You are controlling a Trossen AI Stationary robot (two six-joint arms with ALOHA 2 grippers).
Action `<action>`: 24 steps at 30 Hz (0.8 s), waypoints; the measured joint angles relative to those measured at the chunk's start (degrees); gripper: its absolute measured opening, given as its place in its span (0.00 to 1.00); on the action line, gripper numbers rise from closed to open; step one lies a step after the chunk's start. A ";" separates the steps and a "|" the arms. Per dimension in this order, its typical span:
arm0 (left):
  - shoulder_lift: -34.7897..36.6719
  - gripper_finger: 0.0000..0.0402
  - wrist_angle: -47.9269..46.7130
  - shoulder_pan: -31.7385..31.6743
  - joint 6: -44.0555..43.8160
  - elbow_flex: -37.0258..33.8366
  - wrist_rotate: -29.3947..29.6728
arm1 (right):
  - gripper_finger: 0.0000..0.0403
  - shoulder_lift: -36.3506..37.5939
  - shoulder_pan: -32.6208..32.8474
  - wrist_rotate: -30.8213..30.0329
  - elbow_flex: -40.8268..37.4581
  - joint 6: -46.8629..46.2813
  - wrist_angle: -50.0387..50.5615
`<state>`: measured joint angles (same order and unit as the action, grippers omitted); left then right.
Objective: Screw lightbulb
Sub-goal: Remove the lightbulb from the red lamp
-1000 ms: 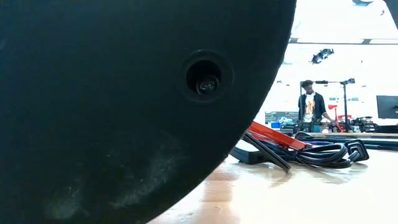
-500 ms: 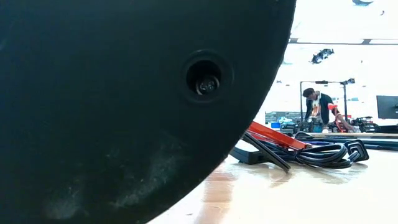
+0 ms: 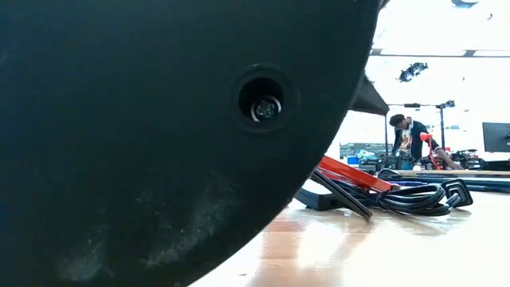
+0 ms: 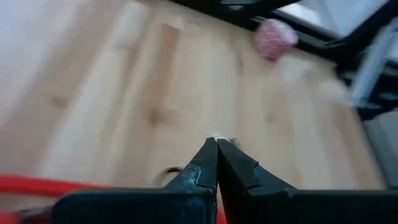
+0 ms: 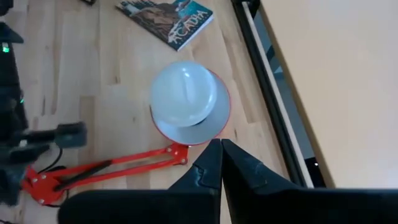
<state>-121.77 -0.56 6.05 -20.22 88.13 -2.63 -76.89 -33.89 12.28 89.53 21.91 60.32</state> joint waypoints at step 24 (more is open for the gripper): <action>-7.88 0.00 -6.49 3.75 -12.48 3.54 -0.14 | 0.00 3.57 -0.31 1.15 -2.42 -4.49 -1.34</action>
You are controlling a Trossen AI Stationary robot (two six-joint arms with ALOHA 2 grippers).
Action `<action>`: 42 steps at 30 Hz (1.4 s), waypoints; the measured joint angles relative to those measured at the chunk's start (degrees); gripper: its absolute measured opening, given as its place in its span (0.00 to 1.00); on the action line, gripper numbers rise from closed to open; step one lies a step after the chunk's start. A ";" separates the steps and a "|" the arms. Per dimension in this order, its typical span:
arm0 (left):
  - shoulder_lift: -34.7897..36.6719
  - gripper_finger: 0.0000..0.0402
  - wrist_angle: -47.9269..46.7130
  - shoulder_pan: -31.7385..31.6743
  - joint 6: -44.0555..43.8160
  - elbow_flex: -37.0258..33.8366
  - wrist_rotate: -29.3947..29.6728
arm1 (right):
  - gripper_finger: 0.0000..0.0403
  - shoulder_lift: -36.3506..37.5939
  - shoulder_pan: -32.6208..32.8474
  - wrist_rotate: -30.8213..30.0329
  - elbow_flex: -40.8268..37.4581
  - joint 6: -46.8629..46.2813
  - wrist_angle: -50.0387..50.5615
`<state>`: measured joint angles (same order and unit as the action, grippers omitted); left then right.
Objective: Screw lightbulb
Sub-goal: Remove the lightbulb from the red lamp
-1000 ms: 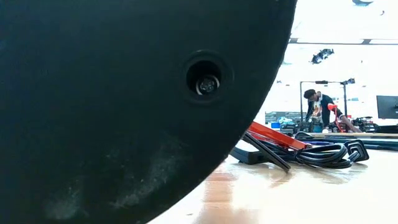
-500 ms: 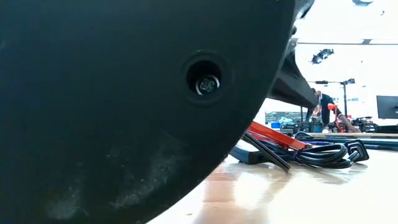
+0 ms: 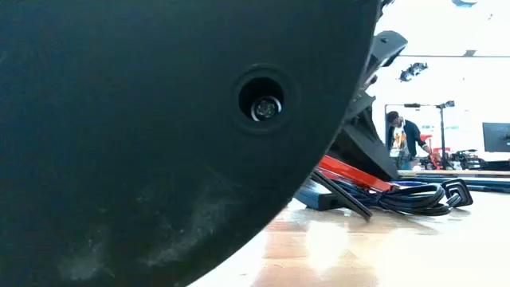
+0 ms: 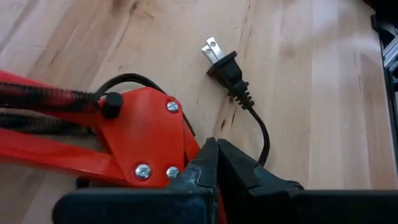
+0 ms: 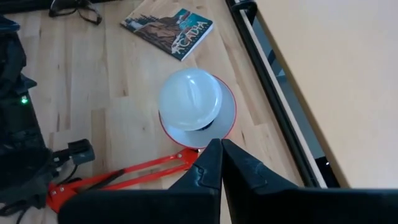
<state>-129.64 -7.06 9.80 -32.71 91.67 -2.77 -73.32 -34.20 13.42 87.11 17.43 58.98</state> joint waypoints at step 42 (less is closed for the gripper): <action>46.00 0.00 -41.99 -0.20 -16.82 -16.85 33.66 | 0.00 -17.31 0.67 29.34 -12.39 -40.03 -36.24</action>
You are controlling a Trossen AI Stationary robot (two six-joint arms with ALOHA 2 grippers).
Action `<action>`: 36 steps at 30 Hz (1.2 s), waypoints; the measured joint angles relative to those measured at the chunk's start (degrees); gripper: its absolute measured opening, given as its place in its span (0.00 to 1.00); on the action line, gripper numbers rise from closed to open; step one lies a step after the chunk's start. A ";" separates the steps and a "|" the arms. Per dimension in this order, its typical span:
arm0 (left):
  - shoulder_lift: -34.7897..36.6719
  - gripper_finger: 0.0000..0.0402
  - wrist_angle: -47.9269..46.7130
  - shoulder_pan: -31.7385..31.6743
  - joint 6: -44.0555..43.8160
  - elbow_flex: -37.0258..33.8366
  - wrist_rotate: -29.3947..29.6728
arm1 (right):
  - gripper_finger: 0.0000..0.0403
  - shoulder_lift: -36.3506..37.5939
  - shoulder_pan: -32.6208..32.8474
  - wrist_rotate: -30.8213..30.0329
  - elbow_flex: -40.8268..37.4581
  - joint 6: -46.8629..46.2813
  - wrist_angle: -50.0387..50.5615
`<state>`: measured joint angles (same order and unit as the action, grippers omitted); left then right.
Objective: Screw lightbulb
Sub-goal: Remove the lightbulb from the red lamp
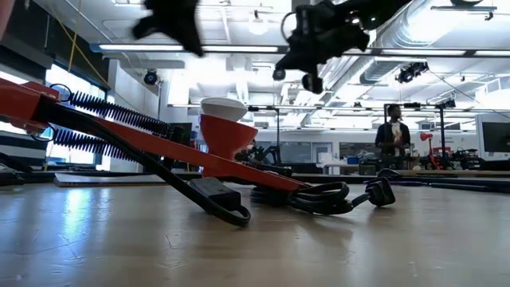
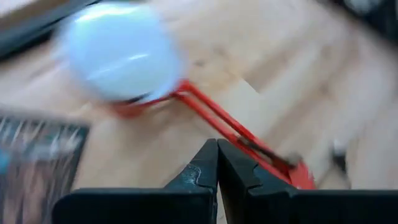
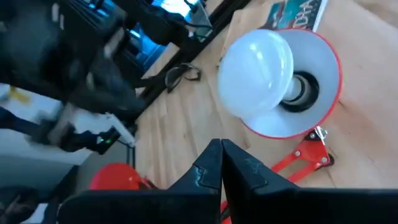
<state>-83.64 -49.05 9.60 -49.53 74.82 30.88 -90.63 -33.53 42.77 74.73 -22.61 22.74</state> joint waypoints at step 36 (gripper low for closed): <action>8.16 0.00 35.66 -24.21 -31.60 -27.45 -13.07 | 0.00 -8.84 8.47 -31.08 1.39 -9.91 -3.76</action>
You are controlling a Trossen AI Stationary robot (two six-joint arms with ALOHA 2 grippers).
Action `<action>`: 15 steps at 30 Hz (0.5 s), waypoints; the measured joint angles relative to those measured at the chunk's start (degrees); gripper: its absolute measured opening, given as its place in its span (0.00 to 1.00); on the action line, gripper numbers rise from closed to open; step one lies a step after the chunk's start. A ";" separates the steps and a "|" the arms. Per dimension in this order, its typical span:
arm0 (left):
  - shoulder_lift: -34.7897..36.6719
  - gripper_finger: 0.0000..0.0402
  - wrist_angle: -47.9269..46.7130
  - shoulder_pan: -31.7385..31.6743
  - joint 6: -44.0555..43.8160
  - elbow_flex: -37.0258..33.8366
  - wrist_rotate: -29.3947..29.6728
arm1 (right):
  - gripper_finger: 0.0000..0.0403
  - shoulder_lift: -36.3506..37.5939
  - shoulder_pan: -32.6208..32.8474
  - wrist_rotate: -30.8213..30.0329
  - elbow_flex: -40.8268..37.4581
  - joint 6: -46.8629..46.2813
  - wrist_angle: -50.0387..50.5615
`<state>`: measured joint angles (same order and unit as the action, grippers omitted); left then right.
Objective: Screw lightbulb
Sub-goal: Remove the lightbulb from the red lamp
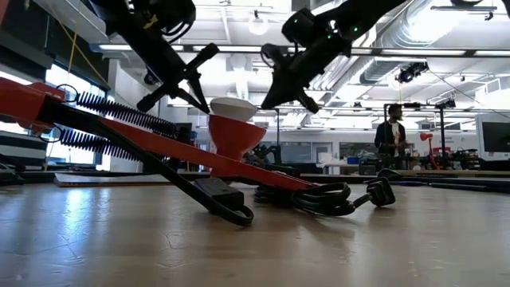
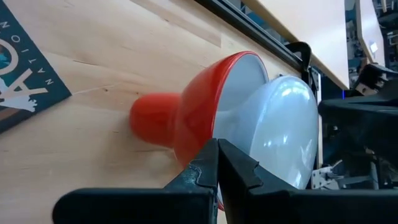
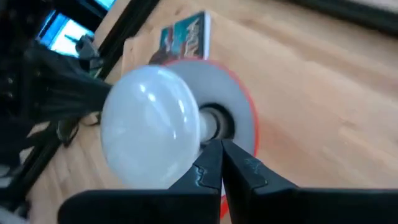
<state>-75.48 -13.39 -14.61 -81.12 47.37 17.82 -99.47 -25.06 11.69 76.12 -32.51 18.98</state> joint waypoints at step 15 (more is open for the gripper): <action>-0.07 0.00 -0.35 -0.49 0.20 -0.15 0.34 | 0.00 -3.99 1.63 5.47 -0.02 -6.27 -4.54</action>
<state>-75.55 -13.73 -15.10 -80.93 47.22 18.16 -103.46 -23.43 17.16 76.09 -38.78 14.44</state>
